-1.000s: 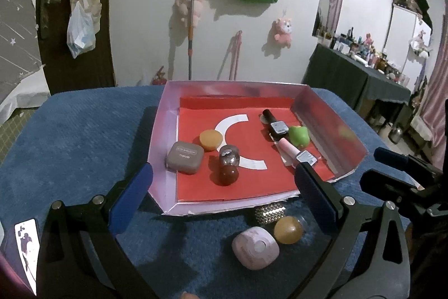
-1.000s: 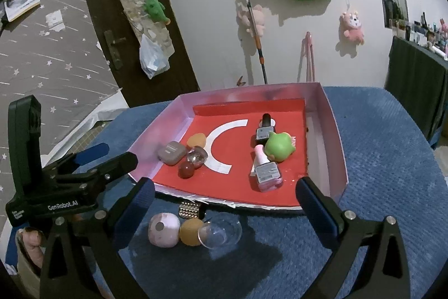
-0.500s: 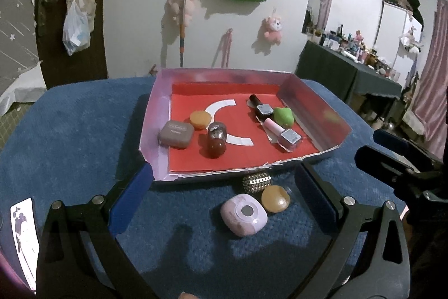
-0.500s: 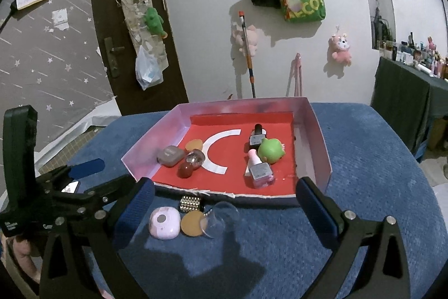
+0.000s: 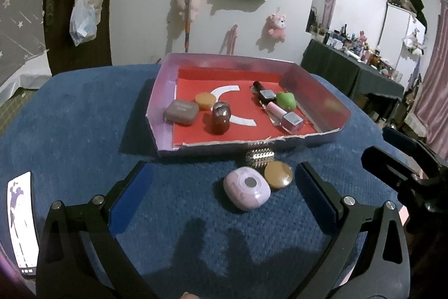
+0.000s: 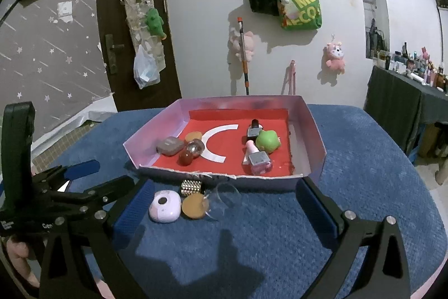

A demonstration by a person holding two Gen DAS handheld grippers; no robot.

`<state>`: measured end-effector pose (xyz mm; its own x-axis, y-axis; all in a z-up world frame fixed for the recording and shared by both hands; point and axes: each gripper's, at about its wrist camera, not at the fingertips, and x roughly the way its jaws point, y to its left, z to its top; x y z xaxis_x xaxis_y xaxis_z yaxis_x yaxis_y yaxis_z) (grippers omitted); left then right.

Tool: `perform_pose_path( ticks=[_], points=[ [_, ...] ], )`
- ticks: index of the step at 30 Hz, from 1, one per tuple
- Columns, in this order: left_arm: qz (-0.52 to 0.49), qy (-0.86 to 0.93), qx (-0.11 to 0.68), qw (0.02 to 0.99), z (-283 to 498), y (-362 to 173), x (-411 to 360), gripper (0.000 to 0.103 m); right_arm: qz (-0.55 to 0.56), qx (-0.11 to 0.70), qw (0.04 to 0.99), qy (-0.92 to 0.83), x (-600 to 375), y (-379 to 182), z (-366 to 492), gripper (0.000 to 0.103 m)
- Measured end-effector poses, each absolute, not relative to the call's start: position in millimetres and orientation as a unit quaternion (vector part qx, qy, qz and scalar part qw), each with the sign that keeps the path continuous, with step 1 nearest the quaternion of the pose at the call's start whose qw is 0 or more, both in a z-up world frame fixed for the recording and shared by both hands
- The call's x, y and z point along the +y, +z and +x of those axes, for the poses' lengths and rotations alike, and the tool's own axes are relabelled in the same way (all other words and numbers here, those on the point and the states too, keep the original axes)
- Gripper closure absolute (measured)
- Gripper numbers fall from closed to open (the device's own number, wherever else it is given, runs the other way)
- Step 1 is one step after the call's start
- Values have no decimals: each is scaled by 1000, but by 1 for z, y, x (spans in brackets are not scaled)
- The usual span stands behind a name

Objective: Organize rigid objects
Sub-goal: 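Withdraw both grippers from the box back over the remaining items, then move left gripper to the pink round compact while right gripper approaches the clear plastic cup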

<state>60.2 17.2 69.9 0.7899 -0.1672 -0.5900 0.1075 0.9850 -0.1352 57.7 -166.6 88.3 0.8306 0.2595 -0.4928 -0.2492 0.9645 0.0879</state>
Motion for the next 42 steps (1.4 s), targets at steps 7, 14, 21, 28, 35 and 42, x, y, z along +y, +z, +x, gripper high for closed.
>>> perform_pose_path(
  ticks=[7, 14, 21, 28, 35, 42],
  points=[
    [-61, -60, 322, 943, 53, 61, 25, 0, -12, 256, 959, 118, -162, 76, 47, 0],
    [-83, -55, 336, 937, 52, 48, 34, 0, -22, 273, 955, 117, -158, 62, 46, 0],
    [-68, -62, 355, 930, 57, 36, 25, 0, -4, 313, 942, 123, -162, 45, 56, 0],
    [-48, -64, 370, 926, 66, 30, 14, 0, 63, 362, 919, 144, -178, 37, 80, 15],
    [-26, -65, 399, 914, 82, 19, 0, 0, 121, 409, 890, 164, -187, 24, 110, 26],
    [-15, -64, 412, 909, 93, 12, -7, 6, 150, 431, 873, 175, -186, 14, 129, 29]
  ],
)
